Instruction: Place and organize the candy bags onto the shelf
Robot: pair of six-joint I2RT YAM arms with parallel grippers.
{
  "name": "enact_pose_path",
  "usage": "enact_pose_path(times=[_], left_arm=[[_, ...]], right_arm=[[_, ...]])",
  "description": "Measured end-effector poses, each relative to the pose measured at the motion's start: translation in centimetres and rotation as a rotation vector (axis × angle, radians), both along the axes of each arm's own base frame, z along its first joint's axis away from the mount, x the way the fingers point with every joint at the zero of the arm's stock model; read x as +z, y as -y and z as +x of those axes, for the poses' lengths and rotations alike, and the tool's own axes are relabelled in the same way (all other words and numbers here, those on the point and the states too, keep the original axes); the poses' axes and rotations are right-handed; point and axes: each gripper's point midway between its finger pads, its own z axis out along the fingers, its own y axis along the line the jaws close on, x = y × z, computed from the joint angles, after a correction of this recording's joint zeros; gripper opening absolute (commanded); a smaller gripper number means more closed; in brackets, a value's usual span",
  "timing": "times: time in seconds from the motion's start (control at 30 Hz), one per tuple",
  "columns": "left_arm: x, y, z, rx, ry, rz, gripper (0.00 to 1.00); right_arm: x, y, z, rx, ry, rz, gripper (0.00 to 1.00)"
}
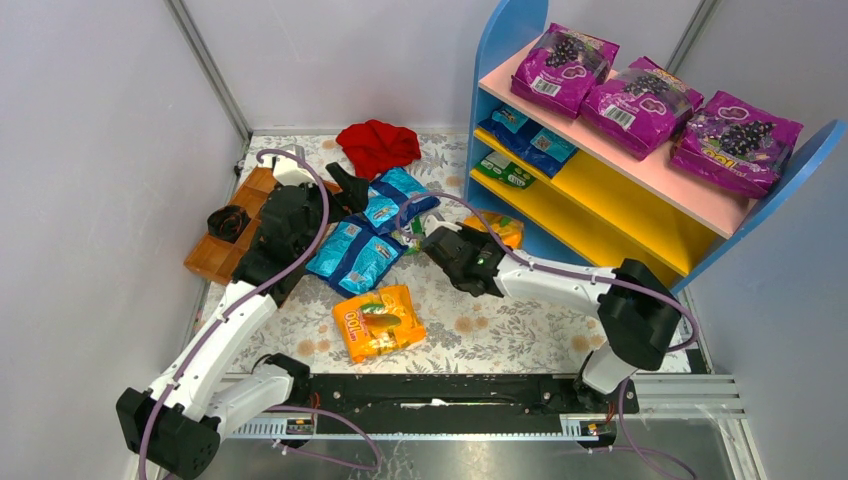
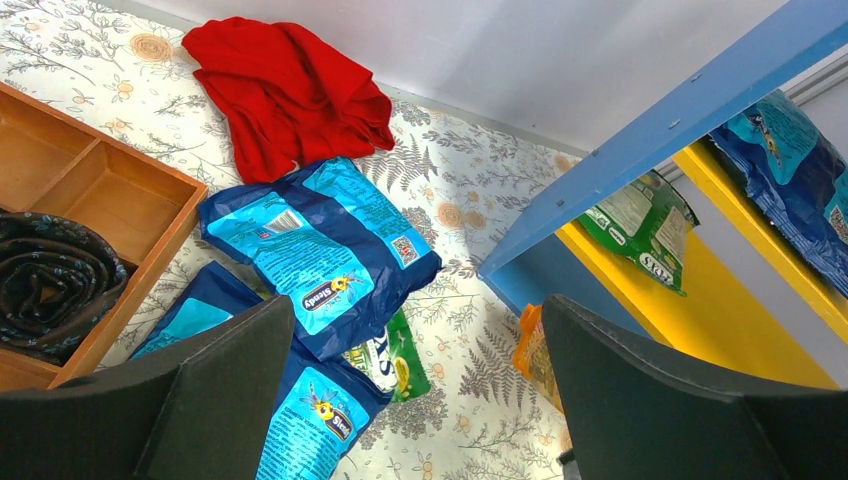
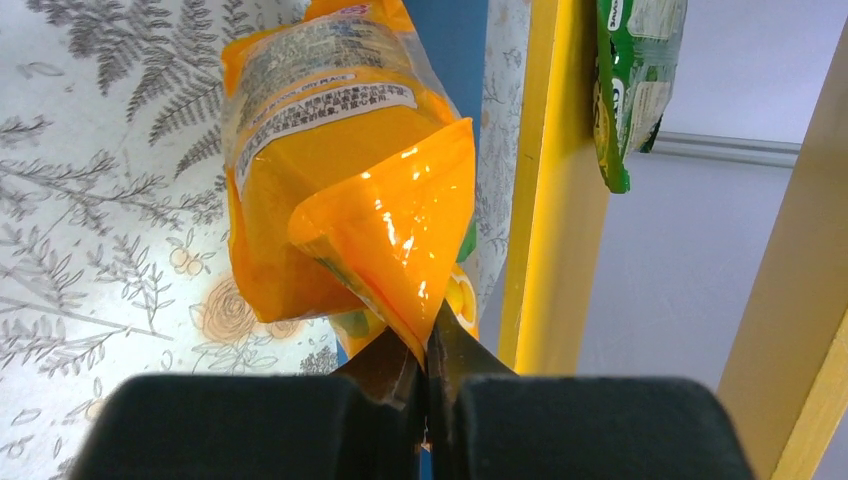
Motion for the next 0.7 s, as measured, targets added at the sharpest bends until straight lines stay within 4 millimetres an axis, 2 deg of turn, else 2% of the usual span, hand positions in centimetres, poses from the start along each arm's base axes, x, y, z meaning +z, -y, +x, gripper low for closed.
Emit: enact_pose_path(times=[0.1, 0.3, 0.53, 0.7], left_arm=[[0.0, 0.1, 0.0, -0.002, 0.0, 0.0, 0.99], [0.0, 0.1, -0.1, -0.004, 0.0, 0.0, 0.99], [0.0, 0.2, -0.1, -0.006, 0.0, 0.001, 0.99], [0.0, 0.2, -0.1, -0.007, 0.0, 0.001, 0.99]], right_arm=[[-0.5, 0.5, 0.9, -0.024, 0.017, -0.007, 0.0], [-2.9, 2.5, 2.3, -0.103, 0.02, -0.055, 0.0], [-3.2, 4.3, 3.0, -0.194, 0.065, -0.035, 0.0], [-4.3, 5.8, 3.5, -0.271, 0.078, 0.004, 0.0]])
